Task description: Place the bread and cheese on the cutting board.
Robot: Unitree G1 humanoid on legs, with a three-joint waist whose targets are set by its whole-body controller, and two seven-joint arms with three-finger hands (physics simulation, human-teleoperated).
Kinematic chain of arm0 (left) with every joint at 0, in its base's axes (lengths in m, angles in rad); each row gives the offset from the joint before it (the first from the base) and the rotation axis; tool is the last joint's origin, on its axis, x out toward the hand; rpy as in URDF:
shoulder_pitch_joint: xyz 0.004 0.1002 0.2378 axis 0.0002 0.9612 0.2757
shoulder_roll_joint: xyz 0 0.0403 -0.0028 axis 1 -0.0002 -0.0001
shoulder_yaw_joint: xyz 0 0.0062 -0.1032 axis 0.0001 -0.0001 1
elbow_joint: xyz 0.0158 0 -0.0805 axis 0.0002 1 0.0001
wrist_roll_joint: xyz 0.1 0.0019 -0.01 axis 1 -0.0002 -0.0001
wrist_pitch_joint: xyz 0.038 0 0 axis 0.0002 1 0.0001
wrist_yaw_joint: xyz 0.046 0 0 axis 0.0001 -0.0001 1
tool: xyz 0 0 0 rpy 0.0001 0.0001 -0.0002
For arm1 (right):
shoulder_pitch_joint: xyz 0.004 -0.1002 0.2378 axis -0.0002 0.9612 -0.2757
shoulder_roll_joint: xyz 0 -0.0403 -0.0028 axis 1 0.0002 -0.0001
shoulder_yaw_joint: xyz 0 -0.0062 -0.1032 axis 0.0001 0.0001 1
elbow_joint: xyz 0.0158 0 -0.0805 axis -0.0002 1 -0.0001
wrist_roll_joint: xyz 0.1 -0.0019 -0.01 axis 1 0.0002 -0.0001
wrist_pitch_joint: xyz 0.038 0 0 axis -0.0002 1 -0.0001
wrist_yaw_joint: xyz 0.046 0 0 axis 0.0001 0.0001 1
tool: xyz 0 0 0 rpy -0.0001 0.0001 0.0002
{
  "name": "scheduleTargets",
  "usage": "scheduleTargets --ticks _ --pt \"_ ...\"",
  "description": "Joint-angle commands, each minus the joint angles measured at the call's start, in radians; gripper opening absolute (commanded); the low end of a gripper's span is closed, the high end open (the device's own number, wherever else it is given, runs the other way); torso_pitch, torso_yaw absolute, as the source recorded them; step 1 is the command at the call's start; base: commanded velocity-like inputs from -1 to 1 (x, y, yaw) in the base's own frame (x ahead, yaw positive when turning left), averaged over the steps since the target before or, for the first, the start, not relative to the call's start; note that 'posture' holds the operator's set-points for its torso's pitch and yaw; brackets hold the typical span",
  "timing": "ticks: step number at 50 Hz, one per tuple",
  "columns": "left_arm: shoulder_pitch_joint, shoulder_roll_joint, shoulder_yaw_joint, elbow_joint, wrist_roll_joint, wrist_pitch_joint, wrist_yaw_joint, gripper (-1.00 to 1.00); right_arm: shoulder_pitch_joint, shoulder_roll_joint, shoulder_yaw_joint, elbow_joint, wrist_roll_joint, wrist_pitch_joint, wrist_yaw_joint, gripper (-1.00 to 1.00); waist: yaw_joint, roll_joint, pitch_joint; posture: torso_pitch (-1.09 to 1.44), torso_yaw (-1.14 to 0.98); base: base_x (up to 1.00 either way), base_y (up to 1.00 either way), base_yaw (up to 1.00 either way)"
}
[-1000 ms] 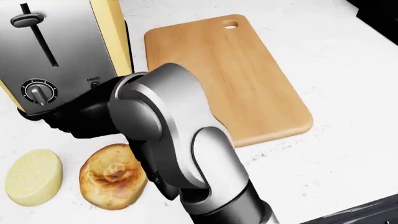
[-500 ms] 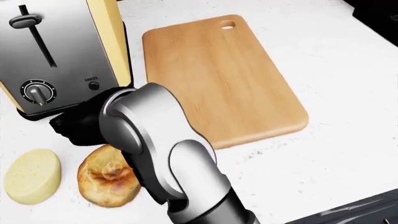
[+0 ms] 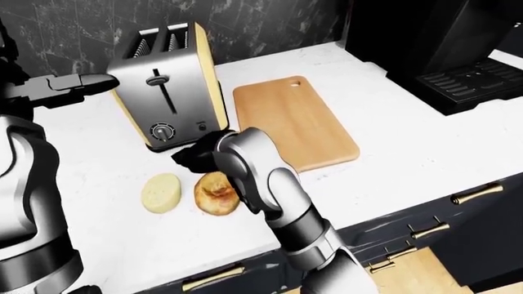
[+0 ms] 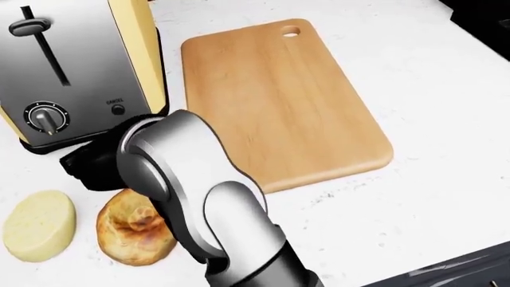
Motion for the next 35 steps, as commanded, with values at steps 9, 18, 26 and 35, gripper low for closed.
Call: scheduleTargets --ticks 9,18,26,35 --pt "-0.026 0.021 0.013 -0.026 0.001 -0.023 0.003 1.0 -0.026 0.021 0.004 -0.032 0.014 0.001 0.006 0.61 -0.006 0.012 -0.02 0.0 0.0 0.0 0.0 0.0" --pt "-0.019 0.022 0.018 -0.036 -0.002 -0.018 0.003 1.0 -0.024 0.034 0.008 -0.056 0.019 -0.003 0.021 0.0 -0.012 0.015 -0.019 0.0 0.0 0.0 0.0 0.0" --pt "-0.016 0.02 0.018 -0.033 0.001 -0.024 0.003 1.0 -0.012 0.047 0.016 -0.064 0.014 0.001 0.021 -0.08 -0.011 0.018 -0.018 0.0 0.0 0.0 0.0 0.0" --pt "-0.017 0.021 0.019 -0.033 0.0 -0.023 0.002 1.0 -0.067 0.035 -0.008 -0.037 0.03 0.003 0.016 -0.4 -0.012 0.019 -0.019 0.0 0.0 0.0 0.0 0.0"
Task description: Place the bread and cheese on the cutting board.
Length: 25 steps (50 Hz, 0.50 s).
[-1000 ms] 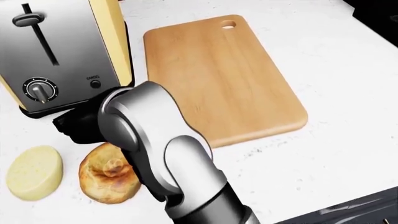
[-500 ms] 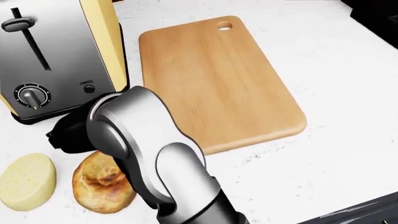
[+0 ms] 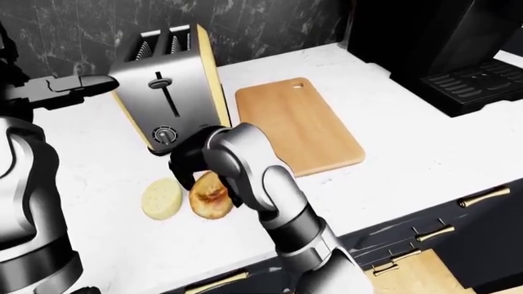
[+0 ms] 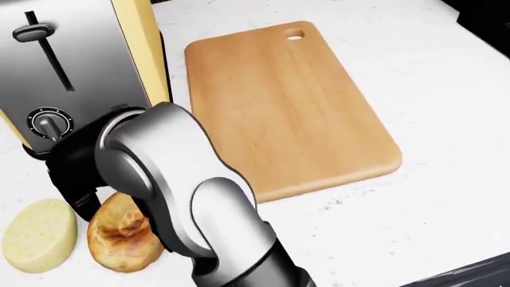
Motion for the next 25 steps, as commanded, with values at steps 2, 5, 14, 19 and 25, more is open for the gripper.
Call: scheduleTargets --ticks 2,5,14,19,25 --pt "-0.028 0.022 0.016 -0.023 0.002 -0.024 0.002 1.0 -0.057 -0.006 -0.015 -0.011 0.017 0.006 0.001 -0.44 -0.003 0.01 -0.023 0.0 0.0 0.0 0.0 0.0" --pt "-0.032 0.023 0.013 -0.021 0.002 -0.023 0.002 1.0 -0.109 -0.022 -0.035 0.006 0.041 0.022 0.005 -0.55 -0.003 0.009 -0.022 0.0 0.0 0.0 0.0 0.0" --pt "-0.038 0.025 0.012 -0.02 0.0 -0.021 0.003 1.0 -0.205 -0.058 -0.058 0.008 0.109 0.085 0.027 -1.0 -0.006 0.005 -0.016 0.0 0.0 0.0 0.0 0.0" --pt "-0.034 0.024 0.013 -0.023 0.0 -0.021 0.003 1.0 -0.202 -0.075 -0.054 -0.032 0.128 0.109 0.06 -1.0 -0.005 0.004 -0.013 0.0 0.0 0.0 0.0 0.0" --pt "-0.035 0.024 0.012 -0.022 0.002 -0.02 0.002 1.0 -0.229 -0.131 -0.08 -0.027 0.157 0.116 0.069 -1.0 -0.003 0.002 -0.012 0.0 0.0 0.0 0.0 0.0"
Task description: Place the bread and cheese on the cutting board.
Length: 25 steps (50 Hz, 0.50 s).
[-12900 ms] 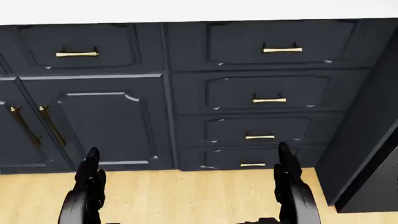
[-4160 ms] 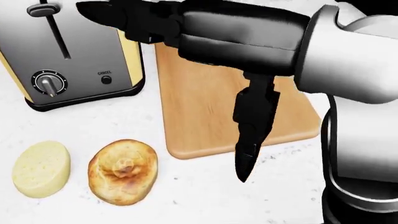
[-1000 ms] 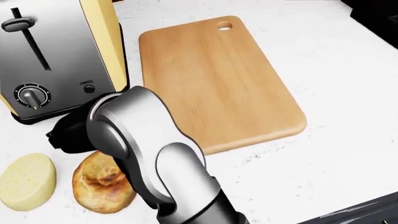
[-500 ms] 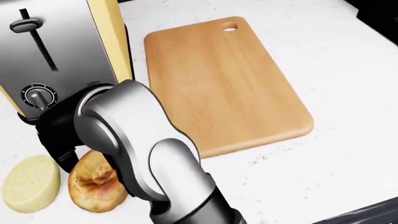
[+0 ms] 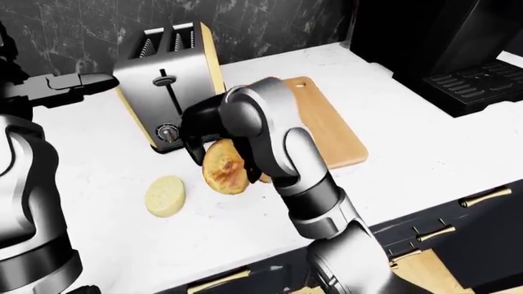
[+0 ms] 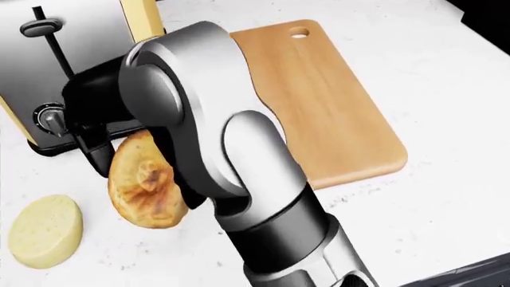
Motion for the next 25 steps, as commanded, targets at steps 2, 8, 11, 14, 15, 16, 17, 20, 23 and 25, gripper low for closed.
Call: scheduleTargets --ticks 2,8,11,14,15,16,17,20,23,25 --pt "-0.026 0.021 0.015 -0.027 0.003 -0.022 0.001 1.0 -0.056 -0.037 -0.03 -0.022 0.026 0.004 -0.022 -1.0 -0.001 0.009 -0.027 0.0 0.0 0.0 0.0 0.0" --pt "-0.028 0.02 0.014 -0.027 0.004 -0.02 0.0 1.0 -0.116 -0.128 -0.062 0.043 0.076 0.012 -0.056 -1.0 0.001 0.003 -0.026 0.0 0.0 0.0 0.0 0.0" --pt "-0.03 0.02 0.012 -0.027 0.005 -0.019 0.0 1.0 -0.148 -0.173 -0.079 0.075 0.101 0.018 -0.071 -1.0 0.002 0.0 -0.025 0.0 0.0 0.0 0.0 0.0" --pt "-0.033 0.021 0.012 -0.027 0.006 -0.017 0.0 1.0 -0.17 -0.215 -0.089 0.11 0.12 0.009 -0.088 -1.0 0.004 -0.004 -0.025 0.0 0.0 0.0 0.0 0.0" --pt "-0.034 0.022 0.012 -0.026 0.005 -0.016 -0.001 1.0 -0.174 -0.229 -0.092 0.12 0.125 0.006 -0.093 -1.0 0.004 -0.005 -0.025 0.0 0.0 0.0 0.0 0.0" --pt "-0.035 0.022 0.012 -0.027 0.005 -0.016 -0.001 1.0 -0.178 -0.241 -0.095 0.128 0.13 0.003 -0.095 -1.0 0.005 -0.006 -0.025 0.0 0.0 0.0 0.0 0.0" --pt "-0.035 0.022 0.011 -0.025 0.006 -0.016 -0.001 1.0 -0.183 -0.255 -0.098 0.14 0.134 -0.001 -0.101 -1.0 0.006 -0.007 -0.025 0.0 0.0 0.0 0.0 0.0" --pt "-0.038 0.024 0.012 -0.026 0.005 -0.014 -0.001 1.0 -0.218 -0.297 -0.111 0.221 0.147 -0.021 -0.145 -1.0 0.007 -0.009 -0.025 0.0 0.0 0.0 0.0 0.0" --pt "-0.039 0.024 0.011 -0.025 0.005 -0.014 0.0 1.0 -0.269 -0.328 -0.122 0.31 0.16 -0.032 -0.189 -1.0 0.008 -0.011 -0.026 0.0 0.0 0.0 0.0 0.0" --pt "-0.041 0.024 0.01 -0.025 0.004 -0.013 0.0 1.0 -0.309 -0.348 -0.126 0.39 0.168 -0.047 -0.235 -1.0 0.008 -0.012 -0.026 0.0 0.0 0.0 0.0 0.0"
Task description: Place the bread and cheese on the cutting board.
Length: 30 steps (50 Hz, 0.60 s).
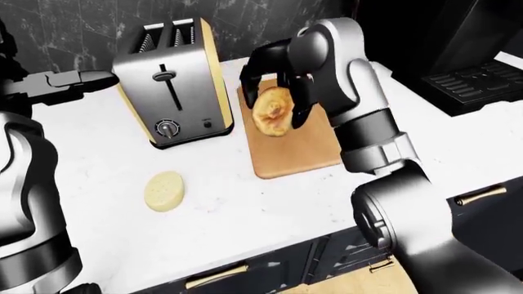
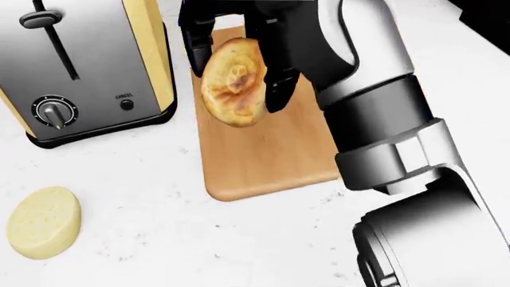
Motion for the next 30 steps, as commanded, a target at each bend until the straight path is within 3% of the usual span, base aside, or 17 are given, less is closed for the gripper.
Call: scheduleTargets --ticks 1,10,22,30 --pt "-0.028 0.021 0.014 -0.027 0.001 -0.023 0.001 1.0 -0.088 -0.025 -0.014 0.054 0.015 -0.03 -0.098 -1.0 0.0 0.005 -0.032 0.0 0.0 0.0 0.0 0.0" --pt "-0.025 0.017 0.011 -0.026 0.004 -0.026 0.0 1.0 -0.286 -0.095 -0.033 0.524 0.044 -0.08 -0.419 -1.0 0.002 0.003 -0.036 0.0 0.0 0.0 0.0 0.0" --pt "-0.012 0.014 0.017 -0.032 0.003 -0.026 -0.003 1.0 -0.333 -0.095 -0.067 0.664 0.113 -0.009 -0.626 -1.0 0.015 -0.004 -0.033 0.0 0.0 0.0 0.0 0.0" --pt "-0.013 0.013 0.017 -0.028 0.003 -0.029 -0.003 1.0 -0.322 -0.091 -0.104 0.696 0.152 0.113 -0.791 -1.0 0.025 -0.012 -0.033 0.0 0.0 0.0 0.0 0.0"
